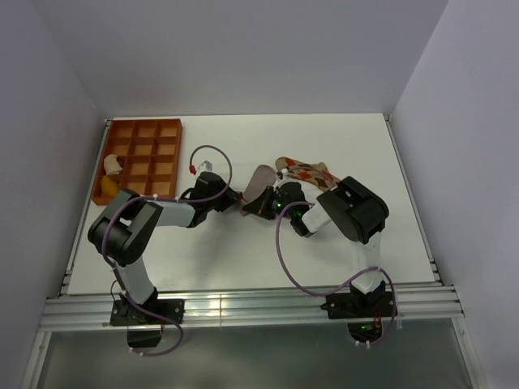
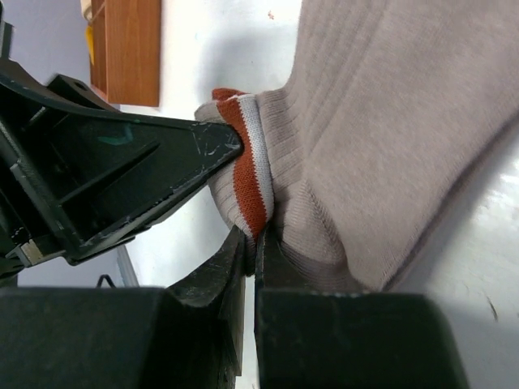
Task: Roll the socks
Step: Roll the sock at the center of the board.
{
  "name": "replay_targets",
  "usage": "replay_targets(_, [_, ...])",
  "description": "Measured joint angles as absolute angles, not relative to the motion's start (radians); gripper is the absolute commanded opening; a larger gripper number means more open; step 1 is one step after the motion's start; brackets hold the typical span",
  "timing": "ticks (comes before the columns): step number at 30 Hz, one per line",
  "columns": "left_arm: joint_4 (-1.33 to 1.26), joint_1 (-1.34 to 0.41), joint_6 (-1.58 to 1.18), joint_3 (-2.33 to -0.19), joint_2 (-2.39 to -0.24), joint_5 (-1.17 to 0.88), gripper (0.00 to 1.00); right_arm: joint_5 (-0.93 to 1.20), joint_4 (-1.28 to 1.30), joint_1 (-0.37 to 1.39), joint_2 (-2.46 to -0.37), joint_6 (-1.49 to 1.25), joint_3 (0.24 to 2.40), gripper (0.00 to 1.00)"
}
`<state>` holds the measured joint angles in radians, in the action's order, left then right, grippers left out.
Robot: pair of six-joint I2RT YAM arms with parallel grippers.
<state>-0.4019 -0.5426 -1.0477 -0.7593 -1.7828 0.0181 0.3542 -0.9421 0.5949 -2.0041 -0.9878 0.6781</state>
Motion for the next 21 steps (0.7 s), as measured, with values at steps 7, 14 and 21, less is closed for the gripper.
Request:
replay_targets(7, [-0.399, -0.54, -1.032, -0.768, -1.783, 0.025, 0.01, 0.337, -0.813, 0.598, -1.96, -0.857, 0.724, 0.33])
replay_targets(14, [-0.282, -0.543, -1.008, -0.85, -1.794, 0.077, 0.0, 0.201, -0.601, 0.616, -1.811, -0.649, 0.733, 0.44])
replay_targets(21, [-0.113, -0.542, -1.012, -0.943, -1.8, 0.22, 0.0, 0.091, -0.484, 0.619, -1.719, -0.489, 0.743, 0.44])
